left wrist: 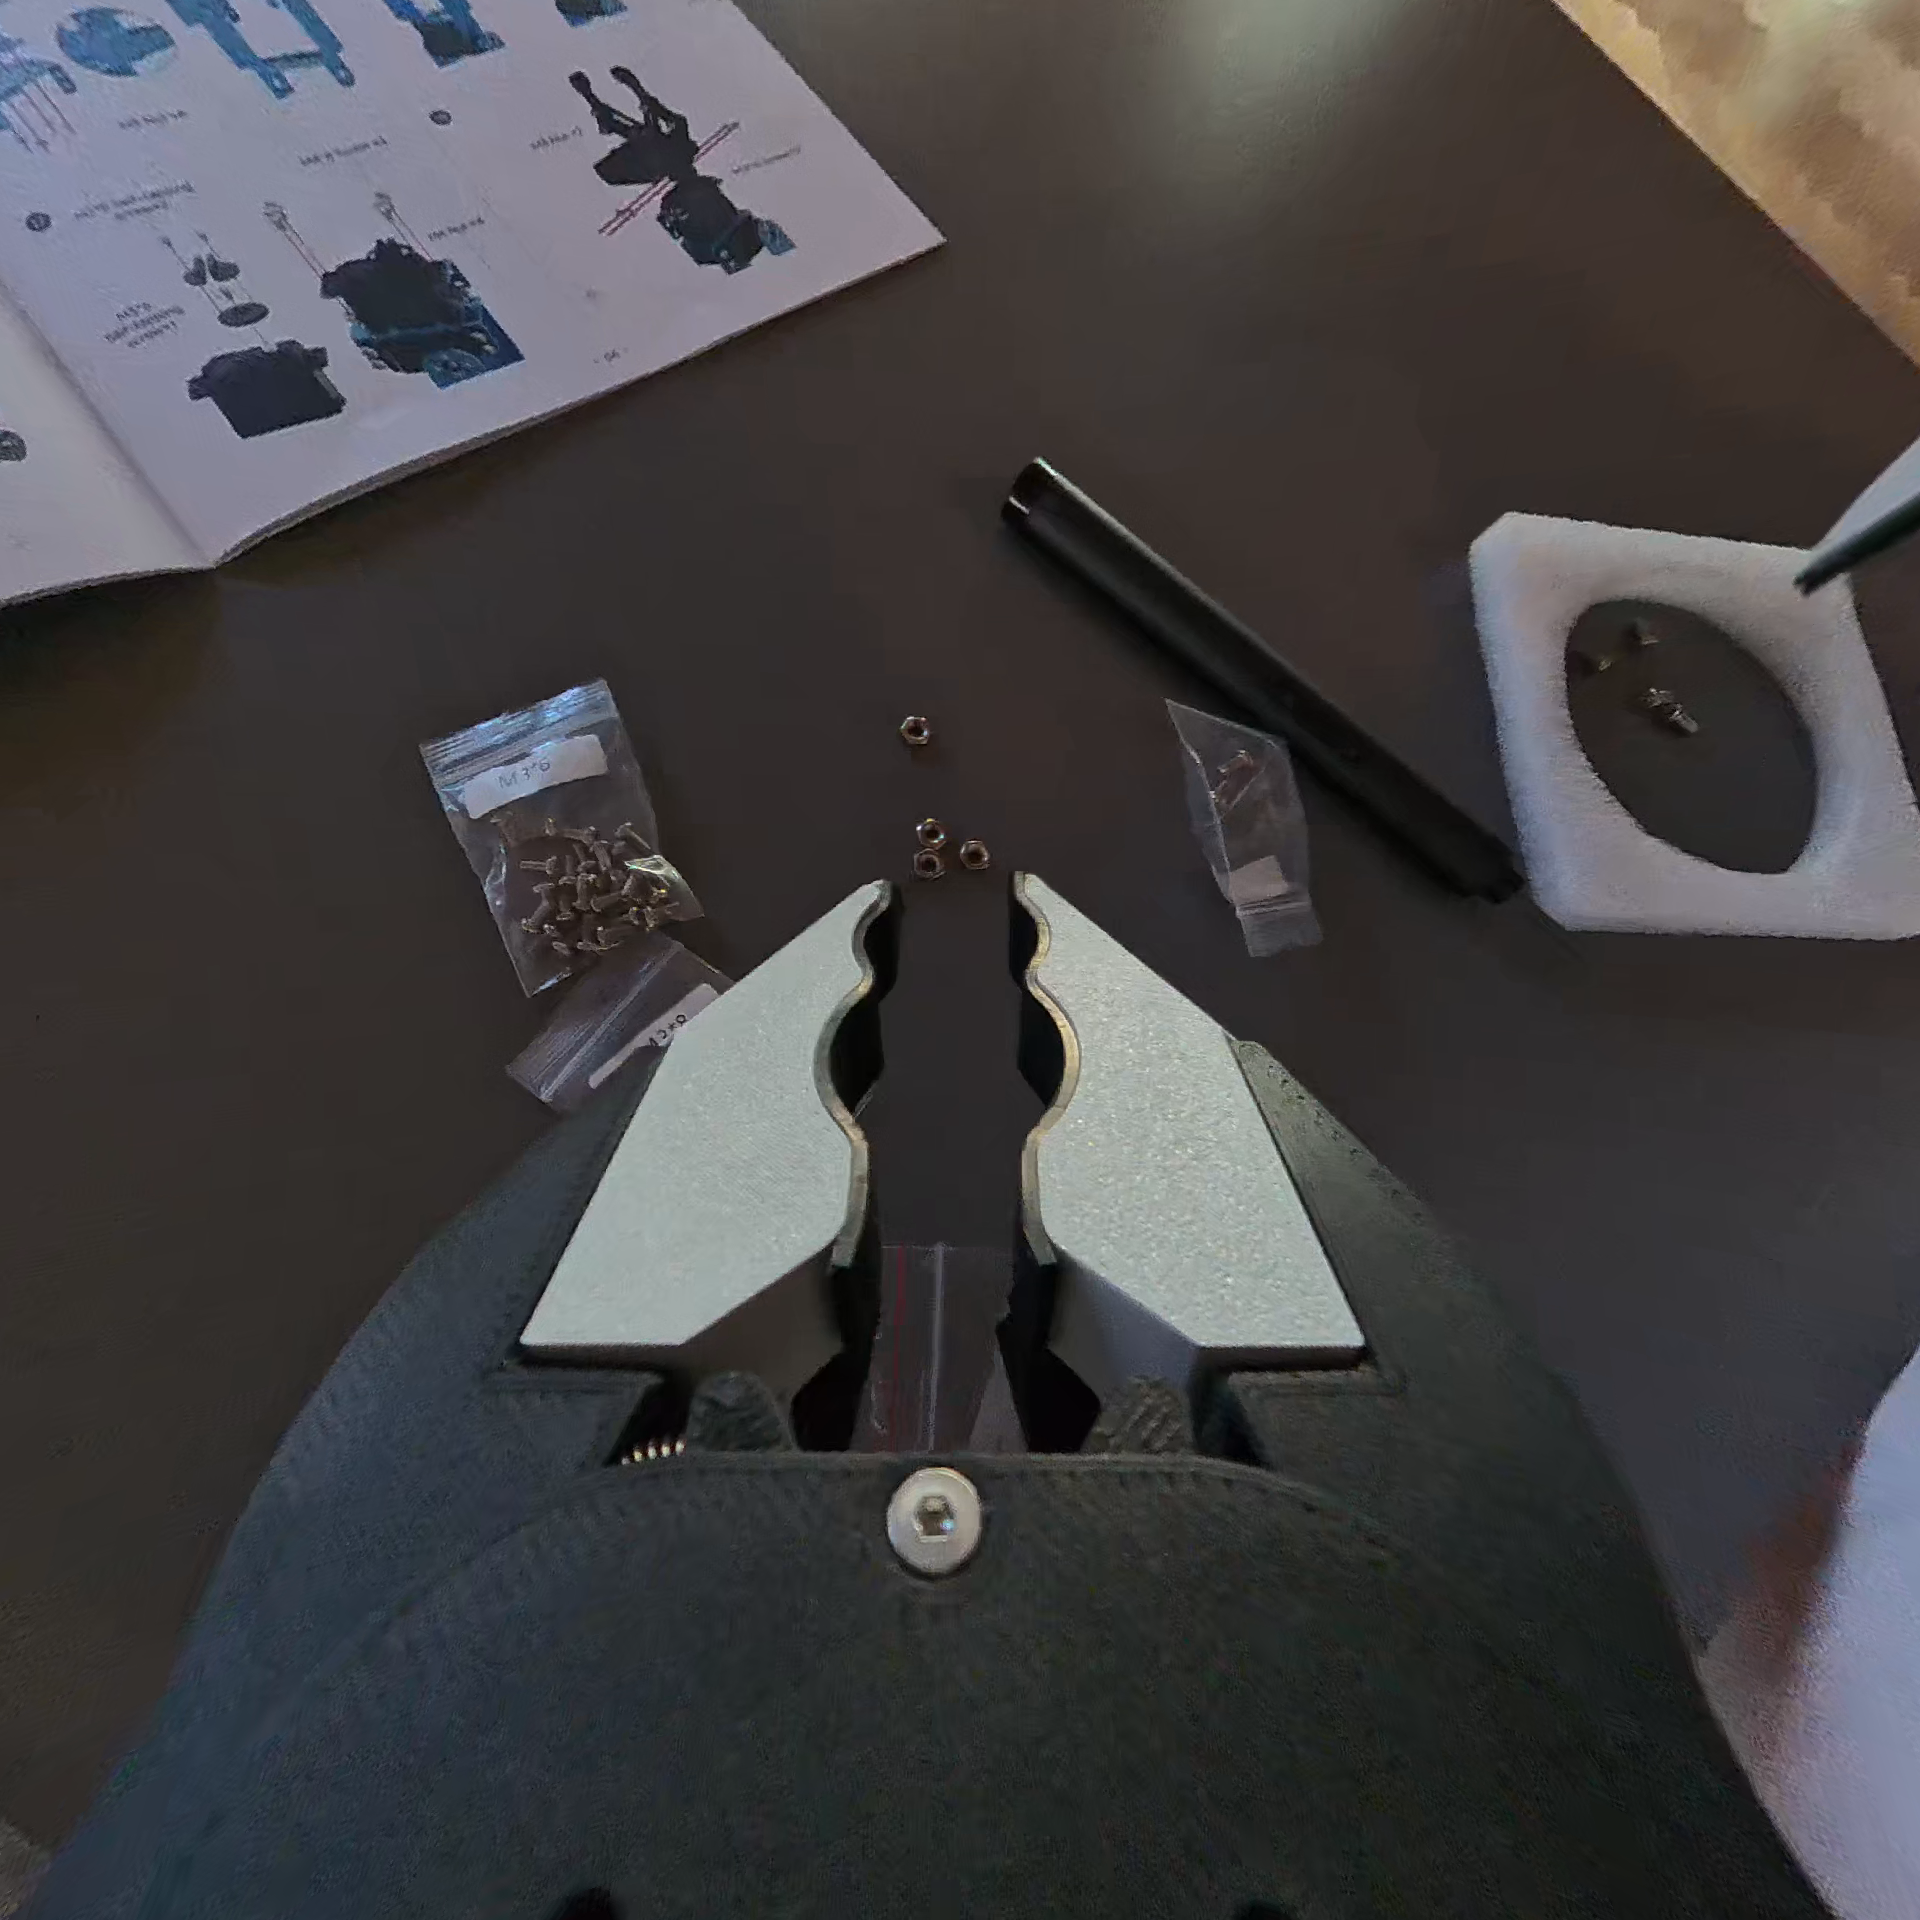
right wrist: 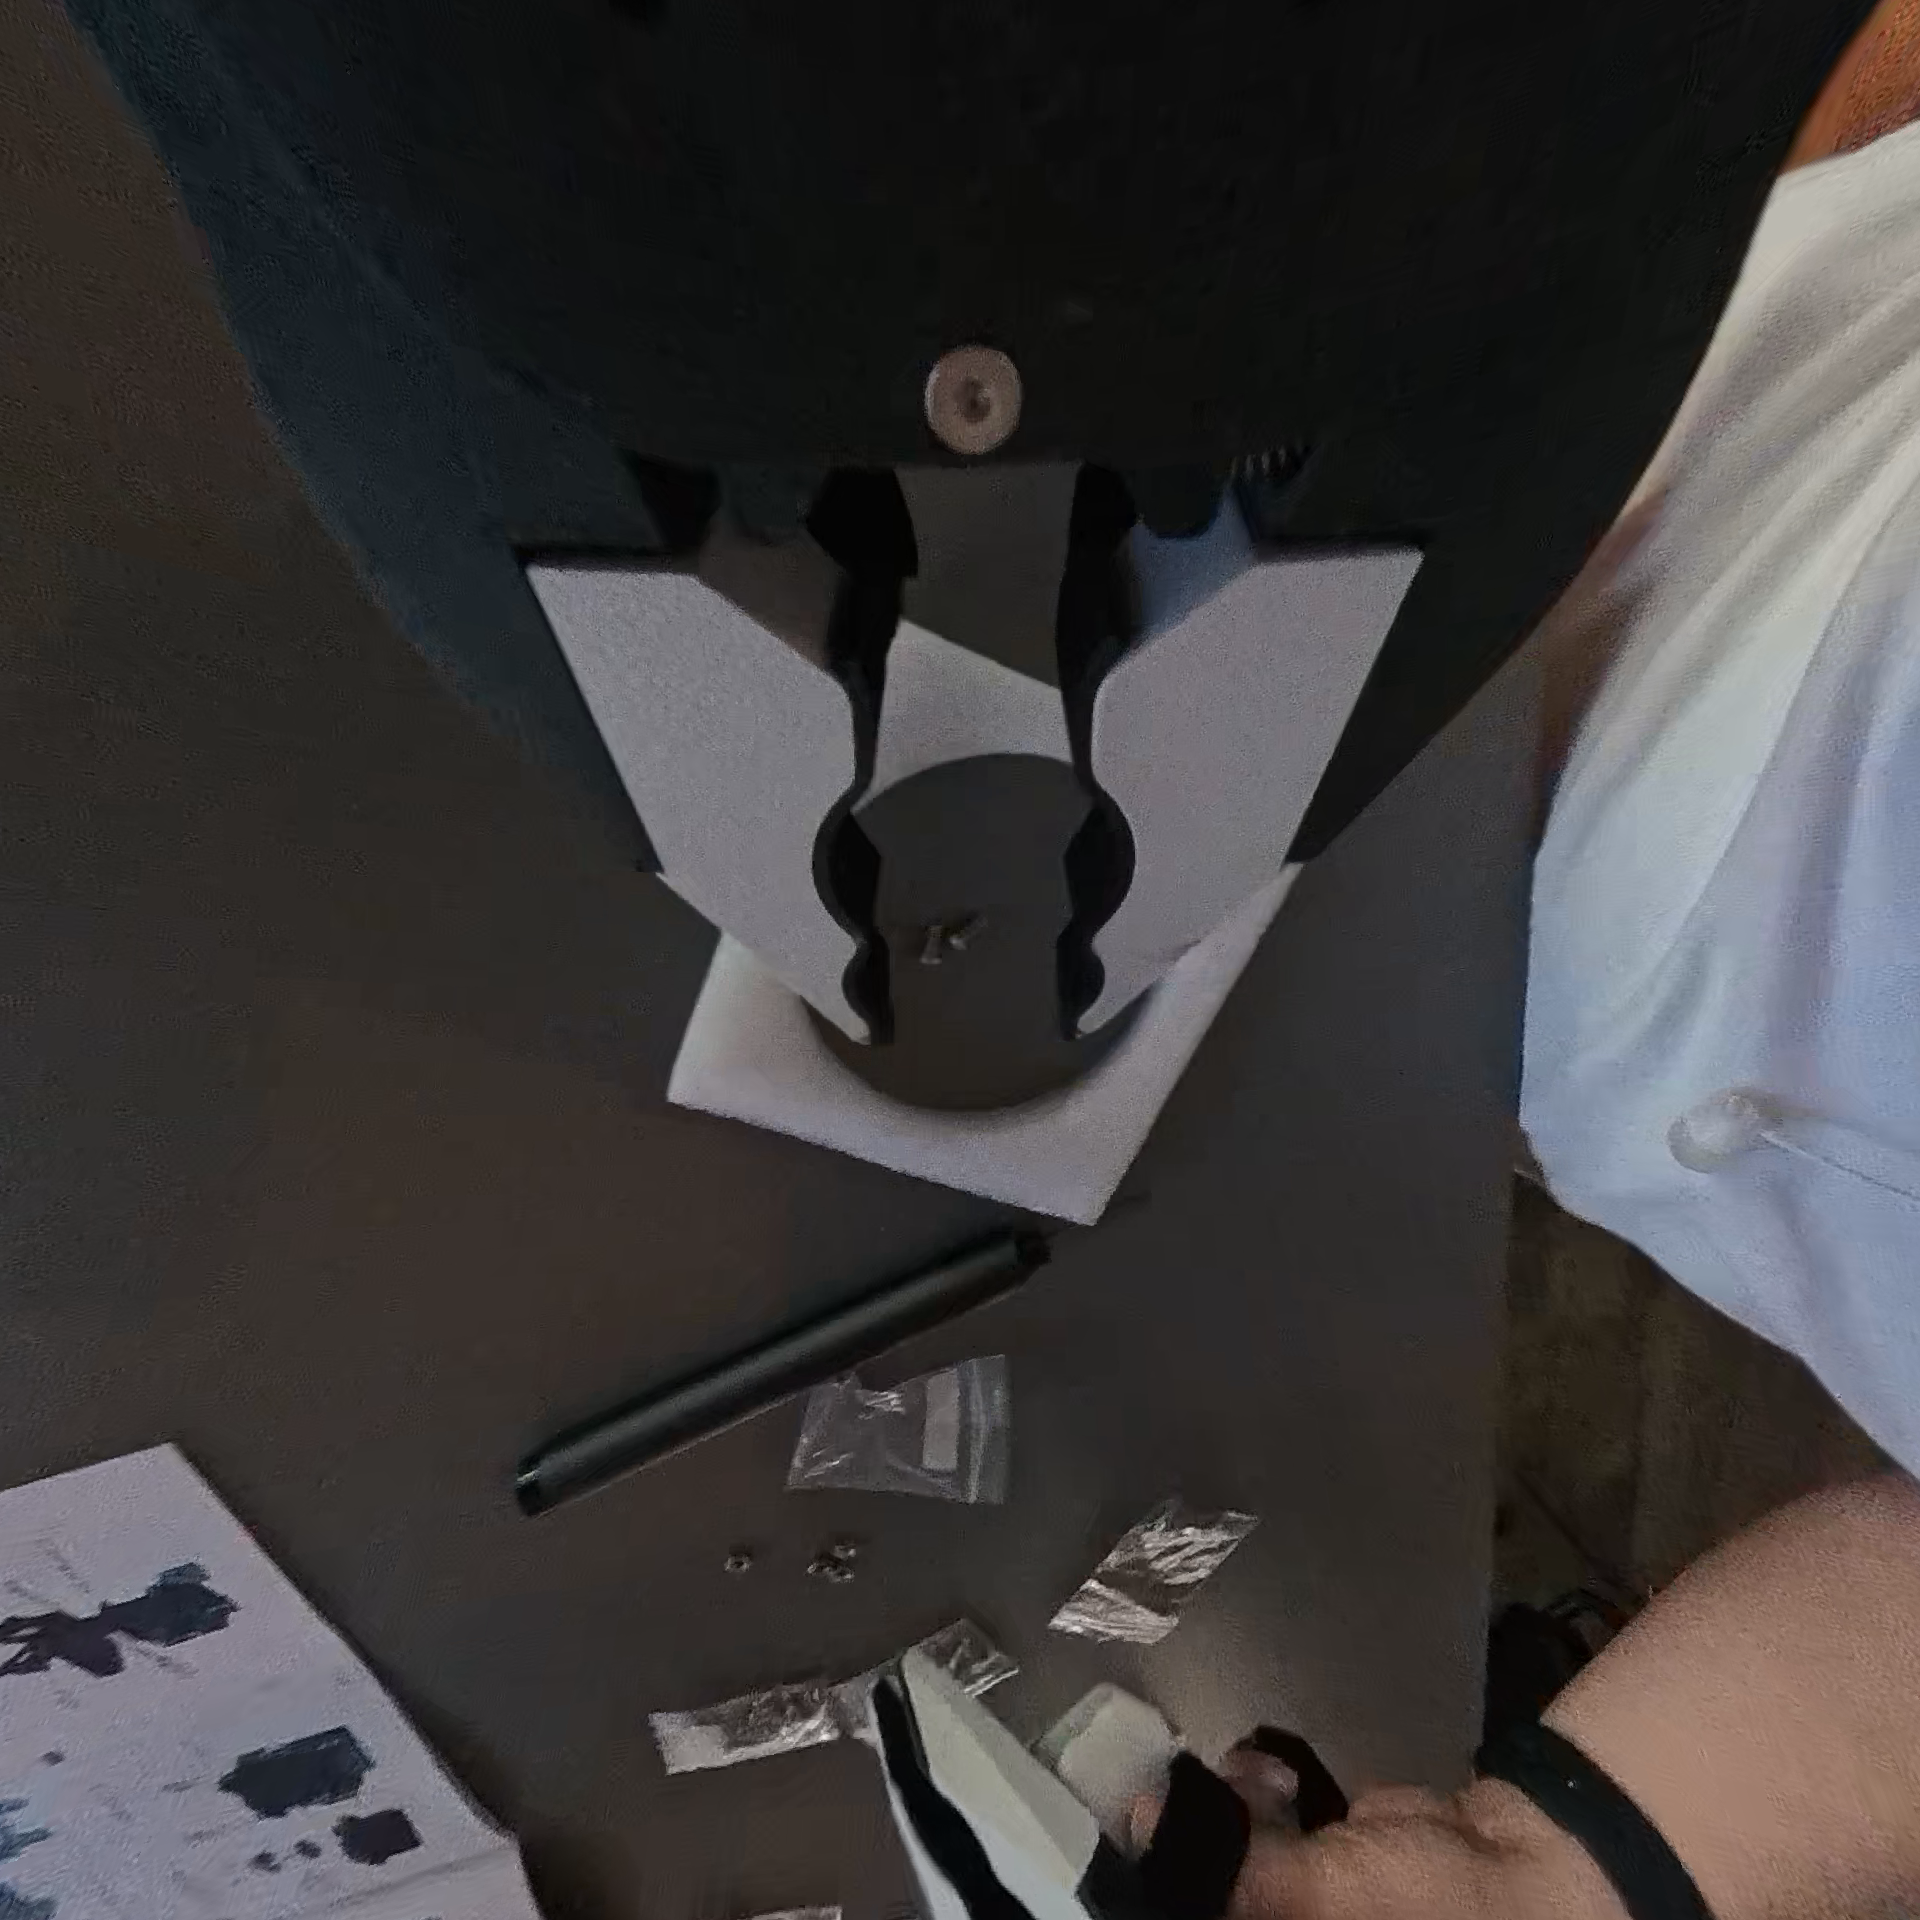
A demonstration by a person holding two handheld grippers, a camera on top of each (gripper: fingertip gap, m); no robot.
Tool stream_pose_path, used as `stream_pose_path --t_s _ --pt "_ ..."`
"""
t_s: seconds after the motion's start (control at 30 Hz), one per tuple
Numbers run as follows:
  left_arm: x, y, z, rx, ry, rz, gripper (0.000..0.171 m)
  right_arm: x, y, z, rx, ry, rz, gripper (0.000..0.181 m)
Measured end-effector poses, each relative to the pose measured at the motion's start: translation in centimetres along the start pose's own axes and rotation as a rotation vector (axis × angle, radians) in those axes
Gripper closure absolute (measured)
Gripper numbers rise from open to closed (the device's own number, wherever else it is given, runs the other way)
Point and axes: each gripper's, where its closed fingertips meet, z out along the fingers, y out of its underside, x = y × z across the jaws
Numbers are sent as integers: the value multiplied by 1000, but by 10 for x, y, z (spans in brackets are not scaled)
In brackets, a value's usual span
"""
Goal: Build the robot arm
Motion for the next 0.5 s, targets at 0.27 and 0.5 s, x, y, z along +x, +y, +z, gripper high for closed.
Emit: stream_pose_path --t_s 0.27,0.5 --pt "-5 3 9 -22 22 31 147 88 -50 -21 428 192 107 151" --pt "-8 9 14 -63 34 131 141 127 -42 -32 501 446 52 151"
